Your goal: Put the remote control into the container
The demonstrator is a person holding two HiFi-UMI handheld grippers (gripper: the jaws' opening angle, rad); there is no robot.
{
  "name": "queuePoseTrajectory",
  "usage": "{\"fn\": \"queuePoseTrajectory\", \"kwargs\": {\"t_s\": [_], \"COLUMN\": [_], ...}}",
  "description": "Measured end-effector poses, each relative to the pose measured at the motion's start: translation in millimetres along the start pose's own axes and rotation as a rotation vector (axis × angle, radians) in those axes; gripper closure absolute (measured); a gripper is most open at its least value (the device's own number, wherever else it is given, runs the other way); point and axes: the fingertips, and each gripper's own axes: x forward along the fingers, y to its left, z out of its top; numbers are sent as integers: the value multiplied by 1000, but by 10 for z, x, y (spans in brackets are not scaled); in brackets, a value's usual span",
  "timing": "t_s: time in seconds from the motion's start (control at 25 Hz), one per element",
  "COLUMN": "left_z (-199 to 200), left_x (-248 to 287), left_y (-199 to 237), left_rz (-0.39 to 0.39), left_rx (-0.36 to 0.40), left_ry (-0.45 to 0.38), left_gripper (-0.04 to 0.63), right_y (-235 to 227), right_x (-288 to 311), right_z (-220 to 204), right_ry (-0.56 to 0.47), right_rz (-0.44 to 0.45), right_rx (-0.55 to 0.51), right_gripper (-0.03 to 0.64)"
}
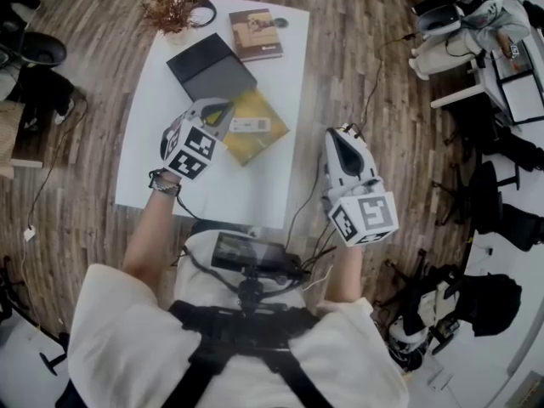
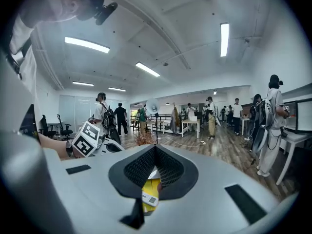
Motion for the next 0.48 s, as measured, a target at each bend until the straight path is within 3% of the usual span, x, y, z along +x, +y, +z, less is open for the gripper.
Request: {"fn": "queuePoseTrajectory", "kwargs": {"t_s": [0.2, 0.48], "left_z": [256, 625], "left_x": [-366, -916], "left_y": [107, 204], "left_rz": [69, 162], "left_rx": [-51, -60], "left_ry": [-103, -224], "left_gripper": [584, 583], "right_y": [95, 234], "right_x": [-55, -157], "right_z": [180, 445], "right_ry": [-26, -55], "right_rz": [24, 36], "right_rx": [-42, -93], "right_gripper": [614, 614]}}
